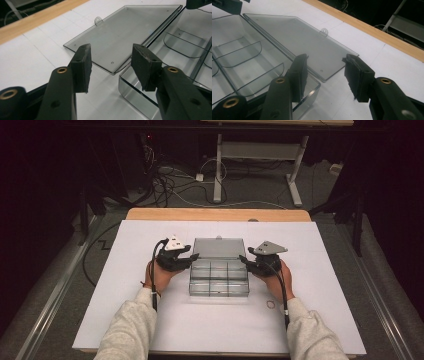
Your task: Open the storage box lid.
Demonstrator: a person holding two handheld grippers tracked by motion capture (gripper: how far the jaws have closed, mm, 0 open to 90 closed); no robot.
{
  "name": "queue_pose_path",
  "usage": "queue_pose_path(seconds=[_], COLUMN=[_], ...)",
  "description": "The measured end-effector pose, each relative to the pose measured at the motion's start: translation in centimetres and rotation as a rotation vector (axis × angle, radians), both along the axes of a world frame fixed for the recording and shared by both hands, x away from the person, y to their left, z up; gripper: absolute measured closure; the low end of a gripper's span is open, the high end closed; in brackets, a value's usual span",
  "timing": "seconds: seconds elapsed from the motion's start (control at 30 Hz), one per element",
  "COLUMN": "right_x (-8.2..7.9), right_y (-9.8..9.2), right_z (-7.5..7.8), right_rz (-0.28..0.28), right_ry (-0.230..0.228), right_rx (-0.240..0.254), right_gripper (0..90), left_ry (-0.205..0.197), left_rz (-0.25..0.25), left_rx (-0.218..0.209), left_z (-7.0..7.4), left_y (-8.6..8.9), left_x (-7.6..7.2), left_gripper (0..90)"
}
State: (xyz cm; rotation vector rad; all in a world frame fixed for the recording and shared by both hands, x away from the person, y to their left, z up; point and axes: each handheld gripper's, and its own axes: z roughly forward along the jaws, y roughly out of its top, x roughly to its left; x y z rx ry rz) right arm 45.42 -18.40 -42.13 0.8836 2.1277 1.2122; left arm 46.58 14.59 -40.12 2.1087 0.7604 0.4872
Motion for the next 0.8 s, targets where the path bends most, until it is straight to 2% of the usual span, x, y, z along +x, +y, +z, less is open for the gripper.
queue_pose_path(seconds=[0.07, 0.23, 0.3, 0.37, 0.4, 0.47, 0.63, 0.8], right_x=[-0.2, -1.1, -1.5, -1.9, -2.1, -2.5, -3.5, -5.0], right_y=[-0.2, -0.4, -0.6, -0.9, -1.0, -1.3, -2.1, -2.5], right_z=[0.1, 0.6, 0.9, 1.2, 1.3, 1.5, 2.3, 2.9], right_rz=[0.000, 0.018, 0.012, 0.014, 0.018, 0.025, 0.019, 0.028], right_ry=[-0.007, -0.021, -0.027, -0.028, -0.026, -0.026, -0.039, -0.060], right_rx=[0.002, 0.000, -0.008, -0.007, -0.008, -0.022, -0.014, -0.034], right_gripper=[52.7, 49.2, 47.3, 45.7, 44.9, 43.2, 39.5, 37.0], left_ry=[-0.010, -0.033, -0.054, -0.066, -0.073, -0.092, -0.116, -0.157], left_rz=[-0.001, -0.020, -0.023, -0.029, -0.034, -0.042, -0.052, -0.057], left_rx=[0.001, 0.065, 0.065, 0.053, 0.061, 0.109, 0.100, 0.093], left_z=[0.2, 0.6, 0.8, 0.9, 1.0, 1.1, 1.6, 2.2], left_y=[0.1, 0.0, 0.0, 0.0, 0.0, -0.3, -0.4, -0.1], left_x=[-0.3, -1.3, -2.1, -2.7, -3.0, -3.5, -4.5, -5.8], left_gripper=[47.8, 44.9, 37.5, 34.4, 33.9, 31.6, 23.9, 23.5])
